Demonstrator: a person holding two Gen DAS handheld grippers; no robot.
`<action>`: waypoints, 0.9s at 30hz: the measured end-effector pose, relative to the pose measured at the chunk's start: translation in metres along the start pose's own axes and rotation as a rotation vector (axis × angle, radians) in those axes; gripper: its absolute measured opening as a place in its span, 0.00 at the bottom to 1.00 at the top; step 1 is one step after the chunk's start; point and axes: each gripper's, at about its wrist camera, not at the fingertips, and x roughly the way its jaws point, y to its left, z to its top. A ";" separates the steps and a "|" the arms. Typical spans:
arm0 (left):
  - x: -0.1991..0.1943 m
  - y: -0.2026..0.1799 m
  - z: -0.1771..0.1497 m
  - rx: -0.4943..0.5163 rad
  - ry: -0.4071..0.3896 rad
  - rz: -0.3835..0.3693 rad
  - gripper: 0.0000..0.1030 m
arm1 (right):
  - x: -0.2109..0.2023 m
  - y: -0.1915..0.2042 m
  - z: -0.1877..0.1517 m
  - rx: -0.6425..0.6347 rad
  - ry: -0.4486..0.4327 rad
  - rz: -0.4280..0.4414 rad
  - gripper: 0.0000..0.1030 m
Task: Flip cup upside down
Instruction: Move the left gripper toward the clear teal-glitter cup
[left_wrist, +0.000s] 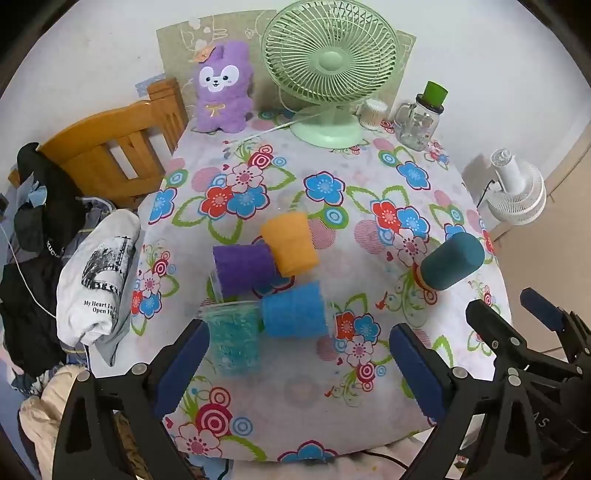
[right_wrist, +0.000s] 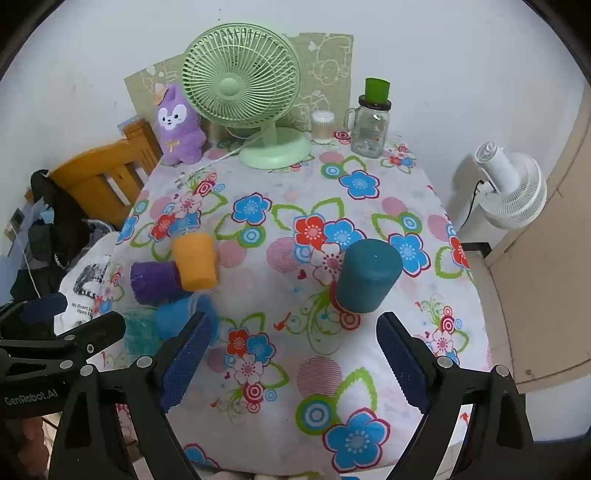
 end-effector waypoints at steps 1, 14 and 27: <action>0.000 -0.001 0.000 -0.001 0.002 0.001 0.96 | 0.000 0.000 0.001 0.000 -0.003 0.003 0.90; -0.017 0.008 0.002 -0.020 -0.040 -0.020 0.96 | -0.012 0.002 0.002 -0.028 -0.022 0.002 0.90; -0.020 0.001 -0.001 -0.007 -0.056 -0.032 0.96 | -0.016 -0.001 -0.001 -0.025 -0.027 -0.012 0.90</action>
